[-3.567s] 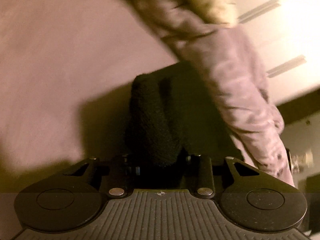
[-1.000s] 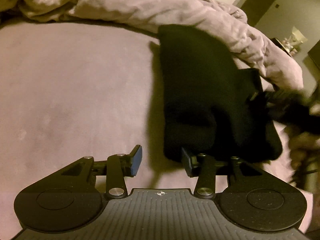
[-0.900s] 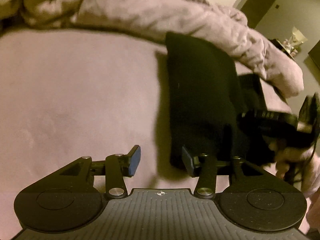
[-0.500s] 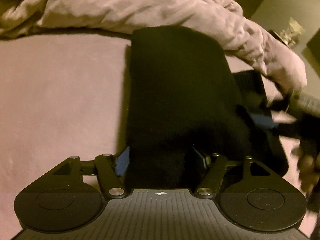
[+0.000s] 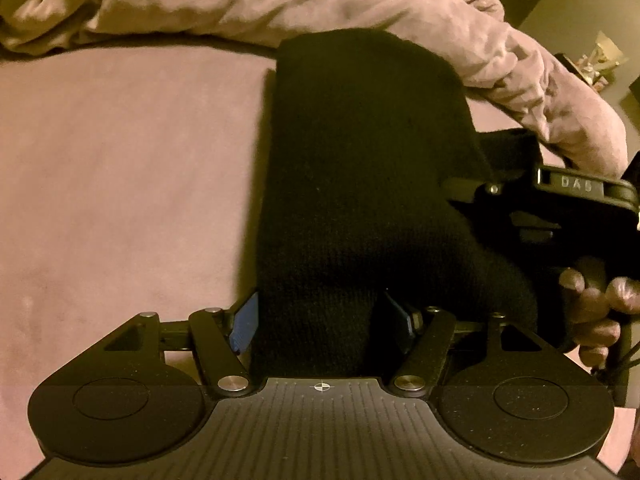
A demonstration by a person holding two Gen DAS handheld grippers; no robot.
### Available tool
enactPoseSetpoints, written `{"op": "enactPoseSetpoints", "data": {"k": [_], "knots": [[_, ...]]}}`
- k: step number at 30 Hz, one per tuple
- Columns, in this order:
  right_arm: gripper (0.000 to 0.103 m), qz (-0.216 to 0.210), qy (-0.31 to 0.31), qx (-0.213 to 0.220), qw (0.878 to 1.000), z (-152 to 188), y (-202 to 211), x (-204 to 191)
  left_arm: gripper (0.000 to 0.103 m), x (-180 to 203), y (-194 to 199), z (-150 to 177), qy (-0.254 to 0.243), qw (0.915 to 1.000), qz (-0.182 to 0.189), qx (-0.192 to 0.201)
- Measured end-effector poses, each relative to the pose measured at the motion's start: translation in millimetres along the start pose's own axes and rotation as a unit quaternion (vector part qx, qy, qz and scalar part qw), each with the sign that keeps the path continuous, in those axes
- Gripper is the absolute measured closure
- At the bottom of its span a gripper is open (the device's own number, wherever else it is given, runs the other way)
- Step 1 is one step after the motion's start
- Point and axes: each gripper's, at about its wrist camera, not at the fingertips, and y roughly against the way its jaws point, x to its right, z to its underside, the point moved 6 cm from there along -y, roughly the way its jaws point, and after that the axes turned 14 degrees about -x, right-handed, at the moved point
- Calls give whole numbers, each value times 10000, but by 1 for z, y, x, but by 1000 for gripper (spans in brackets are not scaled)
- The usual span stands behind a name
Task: Fold small clothes
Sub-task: 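Fold the sweater over into a stack with both grippers and release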
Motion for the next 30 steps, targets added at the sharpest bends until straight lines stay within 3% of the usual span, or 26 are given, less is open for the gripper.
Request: {"op": "enactPoseSetpoints", "data": {"k": [2, 4, 7, 8, 11, 13, 16, 21, 27, 30], "knots": [[63, -131, -102, -3, 9999, -2, 0, 2, 31, 1, -1, 0, -5, 10000, -10, -10], [50, -217, -188, -9, 9996, -4, -4, 1, 30, 1, -2, 0, -3, 10000, -16, -44], [48, -439, -353, -86, 9984, -7, -12, 3, 29, 1, -4, 0, -29, 10000, -50, -62], [49, -477, -404, -98, 9980, -8, -13, 4, 28, 2, -5, 0, -32, 10000, -57, -70], [69, -479, -484, -81, 9976, -10, -15, 0, 26, 1, -6, 1, -9, 9999, -69, -104], [78, -206, -170, 49, 9996, -9, -10, -10, 25, 0, -5, 2, 48, 9999, -41, -125], [82, 393, 427, 256, 9980, -6, 1, -33, 25, -2, 3, 5, 172, 9997, 16, -144], [82, 841, 1278, 631, 9862, -1, 27, -75, 25, -8, 22, 21, 226, 9997, -105, -1], [83, 922, 1308, 897, 9830, -3, 56, -83, 26, -13, 3, 52, 159, 9983, -263, -487], [83, 1020, 1304, 956, 9816, 0, 66, -80, 29, -8, -5, 51, 193, 9986, -349, -358]]}}
